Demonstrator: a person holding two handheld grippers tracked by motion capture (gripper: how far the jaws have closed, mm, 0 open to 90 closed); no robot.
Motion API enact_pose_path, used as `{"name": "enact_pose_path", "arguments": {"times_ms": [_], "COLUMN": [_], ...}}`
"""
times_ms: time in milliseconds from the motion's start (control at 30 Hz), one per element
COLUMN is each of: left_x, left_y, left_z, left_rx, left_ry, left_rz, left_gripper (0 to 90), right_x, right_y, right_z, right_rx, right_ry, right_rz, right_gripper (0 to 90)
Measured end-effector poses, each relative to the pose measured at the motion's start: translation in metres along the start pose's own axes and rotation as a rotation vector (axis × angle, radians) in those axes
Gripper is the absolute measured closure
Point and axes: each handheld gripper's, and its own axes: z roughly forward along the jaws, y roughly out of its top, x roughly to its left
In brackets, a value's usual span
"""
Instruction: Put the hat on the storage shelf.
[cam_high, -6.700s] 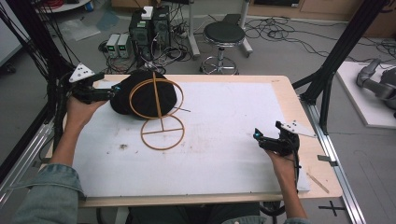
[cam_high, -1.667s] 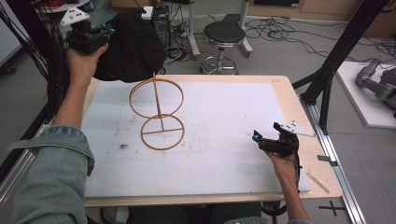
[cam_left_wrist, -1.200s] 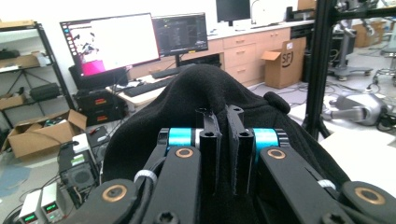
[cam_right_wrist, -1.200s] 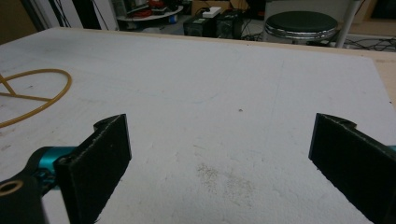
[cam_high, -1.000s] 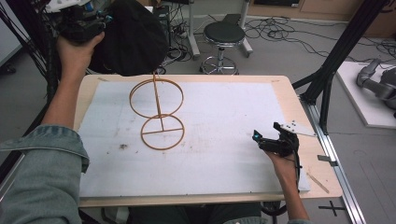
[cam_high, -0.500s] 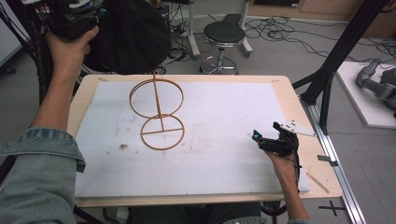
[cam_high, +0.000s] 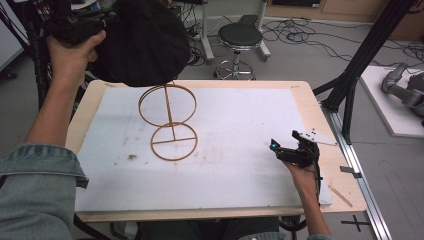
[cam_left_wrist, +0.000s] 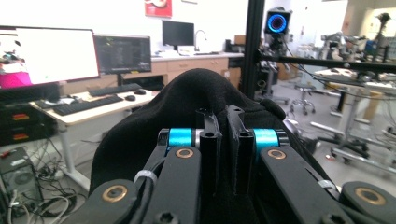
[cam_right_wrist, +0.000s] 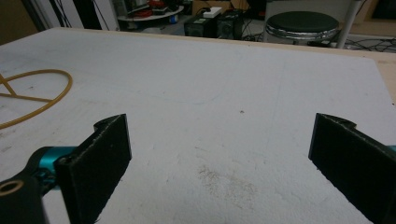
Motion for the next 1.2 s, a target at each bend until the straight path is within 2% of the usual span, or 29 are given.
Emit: {"name": "enact_pose_path", "arguments": {"times_ms": [267,367,433,967,1200], "left_x": [-0.003,-0.007,-0.008,-0.015,-0.024], "left_y": [-0.002,-0.002,-0.004,-0.046,-0.061], "left_z": [-0.002,-0.003,-0.004,-0.004,-0.001], "left_rx": [0.022,0.037,0.037,0.124,0.164], "left_ry": [-0.04,-0.041,-0.053,-0.098,-0.105], "left_rz": [-0.032,-0.012,-0.014,-0.029,-0.011], "left_gripper": [85.2,85.2,85.2,85.2,85.2], "right_x": [-0.001,0.0,0.0,0.001,0.0], "right_y": [0.0,0.0,0.0,0.0,0.0], "right_z": [0.0,0.0,0.0,0.001,0.001], "right_rx": [0.002,0.003,0.002,0.007,0.005], "right_ry": [-0.002,0.0,-0.001,0.0,0.001], "right_rz": [-0.004,-0.003,-0.002,-0.003,-0.004], "right_gripper": [5.3,5.3,5.4,5.3,5.3]}}
